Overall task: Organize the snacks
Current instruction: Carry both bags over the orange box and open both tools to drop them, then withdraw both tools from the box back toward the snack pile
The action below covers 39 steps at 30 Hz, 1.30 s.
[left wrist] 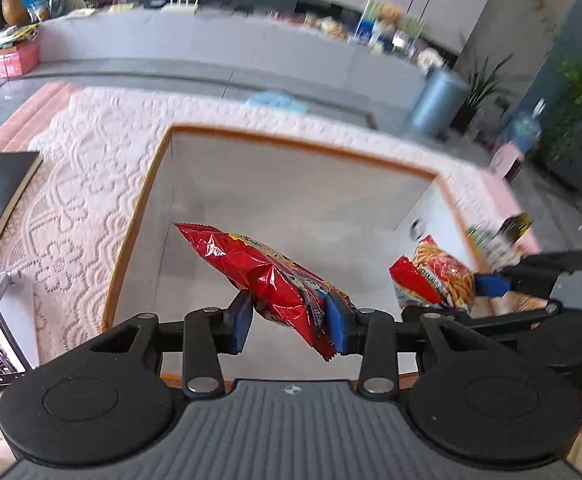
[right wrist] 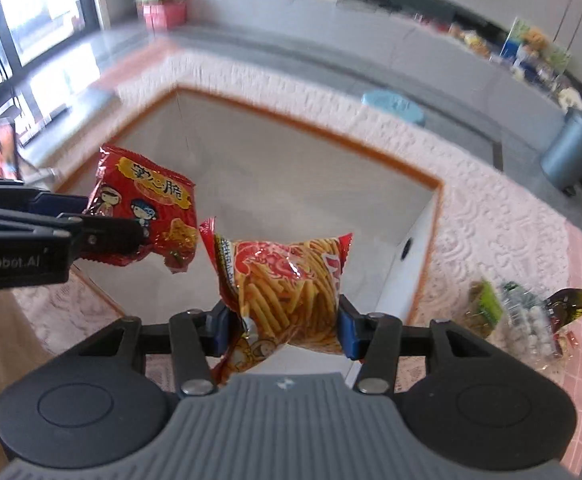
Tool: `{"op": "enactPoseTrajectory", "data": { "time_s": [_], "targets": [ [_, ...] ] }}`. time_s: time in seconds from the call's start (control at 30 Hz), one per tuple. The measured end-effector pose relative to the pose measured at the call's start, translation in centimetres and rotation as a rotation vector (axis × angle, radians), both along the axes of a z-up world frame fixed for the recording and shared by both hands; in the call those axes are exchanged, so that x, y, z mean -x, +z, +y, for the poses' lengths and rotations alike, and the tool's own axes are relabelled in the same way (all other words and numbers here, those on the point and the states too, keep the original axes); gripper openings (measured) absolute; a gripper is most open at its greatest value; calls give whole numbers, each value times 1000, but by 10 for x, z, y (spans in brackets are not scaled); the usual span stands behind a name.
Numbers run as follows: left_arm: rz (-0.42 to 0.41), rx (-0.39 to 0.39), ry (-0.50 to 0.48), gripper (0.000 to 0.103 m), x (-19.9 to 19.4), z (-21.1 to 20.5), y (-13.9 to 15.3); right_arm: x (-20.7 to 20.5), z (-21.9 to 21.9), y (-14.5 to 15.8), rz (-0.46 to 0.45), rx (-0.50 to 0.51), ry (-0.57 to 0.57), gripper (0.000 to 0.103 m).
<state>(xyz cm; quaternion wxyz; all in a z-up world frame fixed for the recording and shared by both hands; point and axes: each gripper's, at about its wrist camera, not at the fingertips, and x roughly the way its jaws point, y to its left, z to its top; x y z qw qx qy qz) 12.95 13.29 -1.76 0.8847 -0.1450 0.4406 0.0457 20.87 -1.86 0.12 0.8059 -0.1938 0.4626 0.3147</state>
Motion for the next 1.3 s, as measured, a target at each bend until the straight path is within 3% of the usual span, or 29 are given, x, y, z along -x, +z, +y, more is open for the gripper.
{"op": "enactPoseTrajectory", "data": {
  "time_s": [0.3, 0.67, 0.8, 0.97, 1.2, 1.3],
  "targets": [
    [90, 27, -11, 44, -6, 16, -29, -21, 24, -42, 134, 111, 37, 49],
    [150, -11, -18, 46, -5, 13, -39, -39, 46, -63, 208, 192, 14, 52],
    [162, -34, -2, 51, -5, 13, -40, -42, 47, -56, 196, 193, -1, 59],
    [133, -80, 14, 74, 3, 8, -31, -35, 38, -40, 162, 174, -17, 69],
    [85, -116, 18, 82, 12, -4, -11, -16, 16, -7, 100, 110, -47, 73],
    [39, -138, 26, 84, 18, -12, 0, -7, 1, 6, 52, 64, -84, 81]
  ]
}}
